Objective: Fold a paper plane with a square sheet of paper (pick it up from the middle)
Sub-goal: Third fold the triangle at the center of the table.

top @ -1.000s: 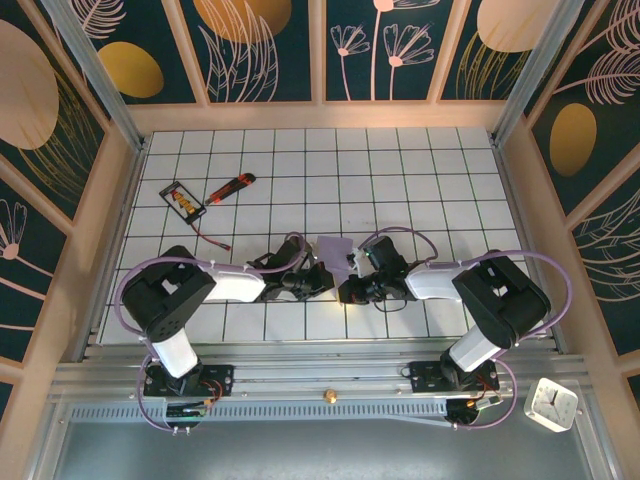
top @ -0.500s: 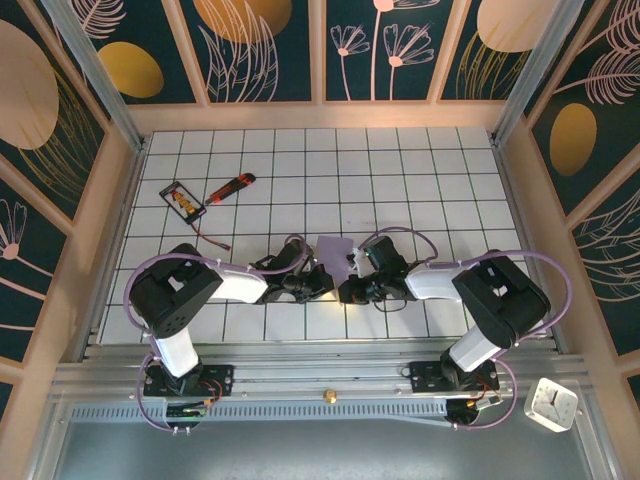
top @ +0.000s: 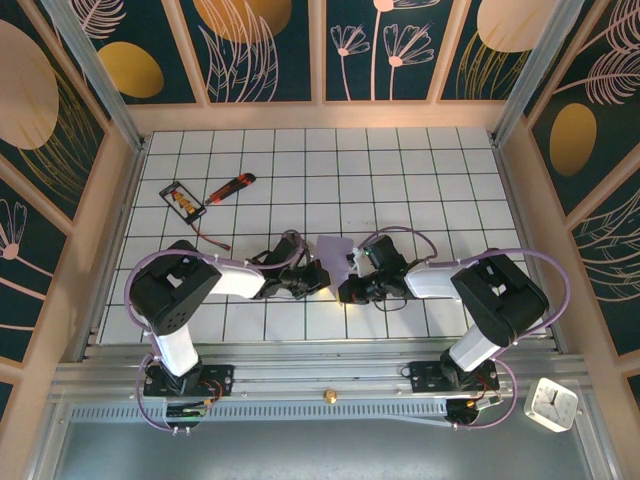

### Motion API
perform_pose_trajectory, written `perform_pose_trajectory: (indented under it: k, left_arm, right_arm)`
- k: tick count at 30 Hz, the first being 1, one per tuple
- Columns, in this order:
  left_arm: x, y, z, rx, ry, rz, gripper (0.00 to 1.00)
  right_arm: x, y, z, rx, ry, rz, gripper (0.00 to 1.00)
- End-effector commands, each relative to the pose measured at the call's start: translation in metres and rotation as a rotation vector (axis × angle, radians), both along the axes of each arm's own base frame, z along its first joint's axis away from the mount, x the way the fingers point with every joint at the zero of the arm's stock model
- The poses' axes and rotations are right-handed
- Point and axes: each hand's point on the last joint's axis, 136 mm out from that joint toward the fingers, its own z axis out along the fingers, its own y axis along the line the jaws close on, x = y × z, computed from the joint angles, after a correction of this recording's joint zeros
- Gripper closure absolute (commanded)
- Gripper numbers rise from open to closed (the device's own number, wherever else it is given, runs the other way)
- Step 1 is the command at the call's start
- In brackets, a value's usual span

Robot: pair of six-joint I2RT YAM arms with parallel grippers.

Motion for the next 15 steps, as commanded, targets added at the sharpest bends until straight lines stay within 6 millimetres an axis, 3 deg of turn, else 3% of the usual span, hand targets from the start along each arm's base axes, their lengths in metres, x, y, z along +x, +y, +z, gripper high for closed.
perform_pose_trajectory:
  k: [1,15]
  left_arm:
    - [0.015,0.026,-0.025,0.13,0.002,0.052,1.0]
    - [0.046,0.047,-0.03,0.191,-0.026,0.071,1.0]
  right_arm:
    - [-0.039,-0.055,-0.061,-0.294,0.147,-0.015,1.0]
    - [-0.041,-0.057,-0.064,-0.305,0.156,-0.015,1.0]
